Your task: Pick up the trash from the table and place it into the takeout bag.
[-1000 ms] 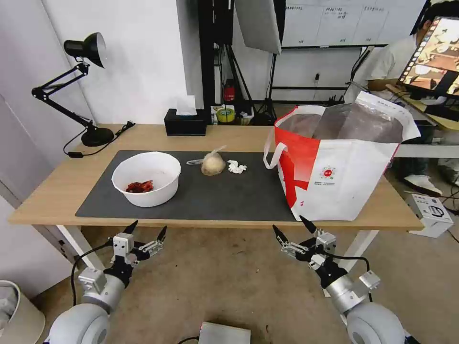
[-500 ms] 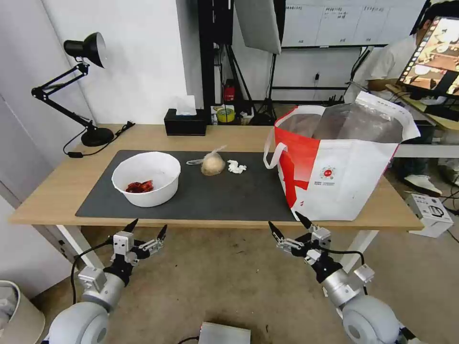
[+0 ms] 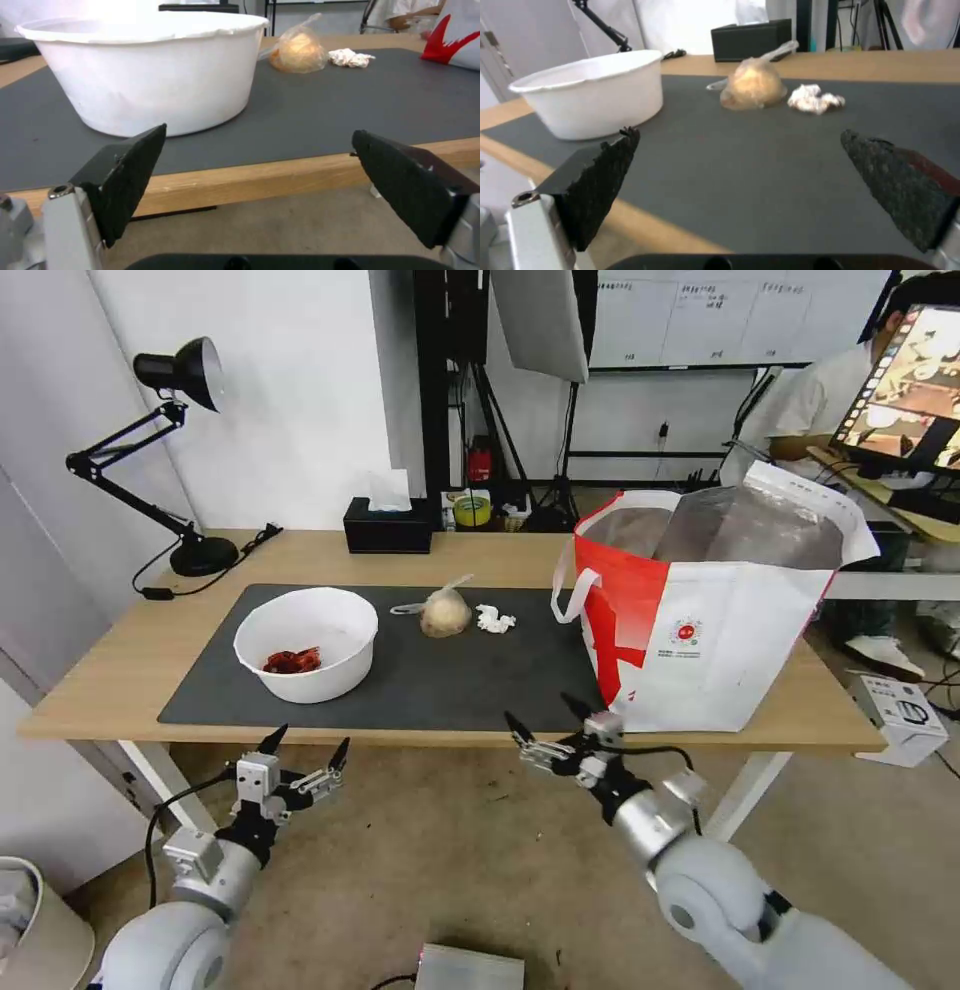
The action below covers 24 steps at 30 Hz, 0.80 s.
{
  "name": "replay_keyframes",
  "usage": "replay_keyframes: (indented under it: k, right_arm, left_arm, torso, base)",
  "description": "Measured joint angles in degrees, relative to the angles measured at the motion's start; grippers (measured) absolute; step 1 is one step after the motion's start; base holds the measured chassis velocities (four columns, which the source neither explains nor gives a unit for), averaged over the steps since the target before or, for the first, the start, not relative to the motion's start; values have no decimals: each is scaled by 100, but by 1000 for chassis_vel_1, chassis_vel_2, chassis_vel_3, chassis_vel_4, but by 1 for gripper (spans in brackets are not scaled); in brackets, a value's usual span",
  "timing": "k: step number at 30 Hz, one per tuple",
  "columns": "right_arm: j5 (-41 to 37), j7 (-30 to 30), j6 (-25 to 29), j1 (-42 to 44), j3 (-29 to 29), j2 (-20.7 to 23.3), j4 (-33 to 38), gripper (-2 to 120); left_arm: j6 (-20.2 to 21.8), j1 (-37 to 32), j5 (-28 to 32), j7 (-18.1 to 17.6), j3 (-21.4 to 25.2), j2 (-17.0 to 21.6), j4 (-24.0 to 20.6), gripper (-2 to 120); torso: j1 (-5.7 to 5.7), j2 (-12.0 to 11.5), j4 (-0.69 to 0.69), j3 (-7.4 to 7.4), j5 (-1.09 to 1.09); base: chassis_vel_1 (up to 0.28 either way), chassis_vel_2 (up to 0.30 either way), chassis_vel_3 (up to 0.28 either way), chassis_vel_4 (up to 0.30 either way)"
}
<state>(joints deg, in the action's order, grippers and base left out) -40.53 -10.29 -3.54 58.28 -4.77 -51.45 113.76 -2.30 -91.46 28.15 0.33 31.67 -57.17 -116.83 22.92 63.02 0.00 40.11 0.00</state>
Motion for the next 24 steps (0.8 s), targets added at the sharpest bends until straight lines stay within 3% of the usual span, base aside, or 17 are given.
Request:
replay_keyframes:
  k: [14, 24]
  right_arm:
    - [-529, -1710, -1054, -2207, -1397, -589, -770, 100]
    - [-1246, -2544, -1516, -3274, -1942, -1034, -1537, 100]
  left_arm:
    - [1, -70, -243, 66, 66, -62, 65, 100]
    - [-9, -99, -240, 63, 84, -134, 37, 100]
  torso:
    - [0, 0, 0, 0, -1]
    - [0, 0, 0, 0, -1]
  base:
    - [0, 0, 0, 0]
    - [0, 0, 0, 0]
